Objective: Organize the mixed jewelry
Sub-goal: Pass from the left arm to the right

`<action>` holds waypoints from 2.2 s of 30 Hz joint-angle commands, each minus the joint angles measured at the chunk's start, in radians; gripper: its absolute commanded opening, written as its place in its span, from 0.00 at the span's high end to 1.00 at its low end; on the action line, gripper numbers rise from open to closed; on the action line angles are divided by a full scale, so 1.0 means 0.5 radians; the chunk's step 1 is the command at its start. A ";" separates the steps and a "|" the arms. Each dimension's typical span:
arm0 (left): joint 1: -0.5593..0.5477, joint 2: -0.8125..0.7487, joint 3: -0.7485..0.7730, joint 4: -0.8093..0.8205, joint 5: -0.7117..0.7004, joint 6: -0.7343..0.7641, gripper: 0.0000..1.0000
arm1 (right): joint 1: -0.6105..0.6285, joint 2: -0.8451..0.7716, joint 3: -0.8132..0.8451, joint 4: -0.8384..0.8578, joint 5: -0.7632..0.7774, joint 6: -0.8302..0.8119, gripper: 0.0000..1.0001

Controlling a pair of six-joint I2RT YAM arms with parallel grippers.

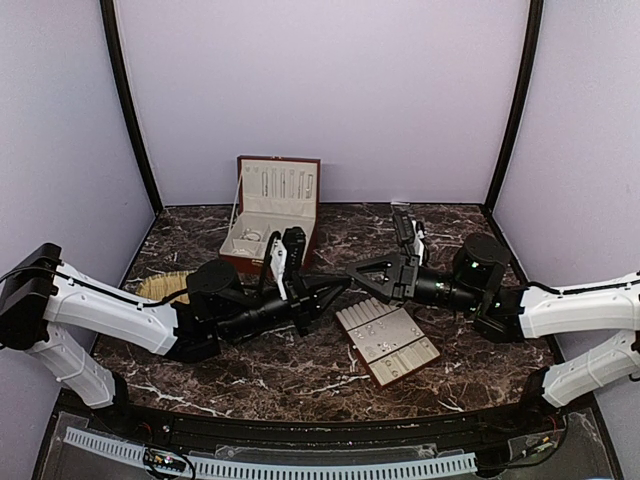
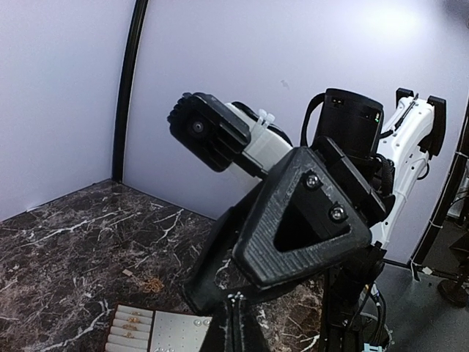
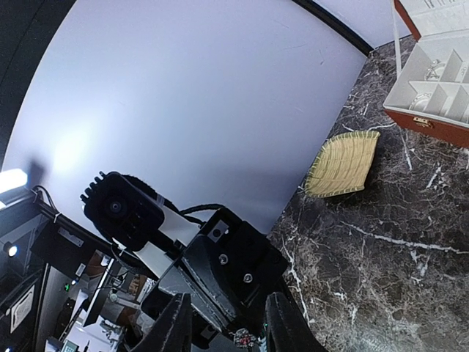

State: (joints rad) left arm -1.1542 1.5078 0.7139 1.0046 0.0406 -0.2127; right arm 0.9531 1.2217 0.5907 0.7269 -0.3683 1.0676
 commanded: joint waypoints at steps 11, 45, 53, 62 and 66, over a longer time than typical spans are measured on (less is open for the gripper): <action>-0.008 -0.005 0.025 0.013 -0.055 0.073 1.00 | 0.017 -0.066 0.038 -0.138 0.081 -0.049 0.60; -0.079 0.067 0.043 -0.079 -0.279 0.334 1.00 | 0.017 -0.029 0.128 -0.307 0.093 -0.004 0.65; -0.112 0.062 0.019 -0.011 -0.386 0.413 1.00 | 0.017 -0.031 0.129 -0.427 0.163 -0.003 0.63; -0.115 0.071 0.011 0.009 -0.445 0.486 1.00 | 0.015 -0.023 0.128 -0.414 0.130 0.016 0.66; -0.115 0.082 0.011 0.024 -0.449 0.488 1.00 | 0.016 -0.017 0.135 -0.414 0.118 0.019 0.70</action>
State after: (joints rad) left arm -1.2064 1.5452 0.7139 0.9714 -0.1673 0.0090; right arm 0.9554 1.2095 0.6270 0.5037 -0.3073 1.0763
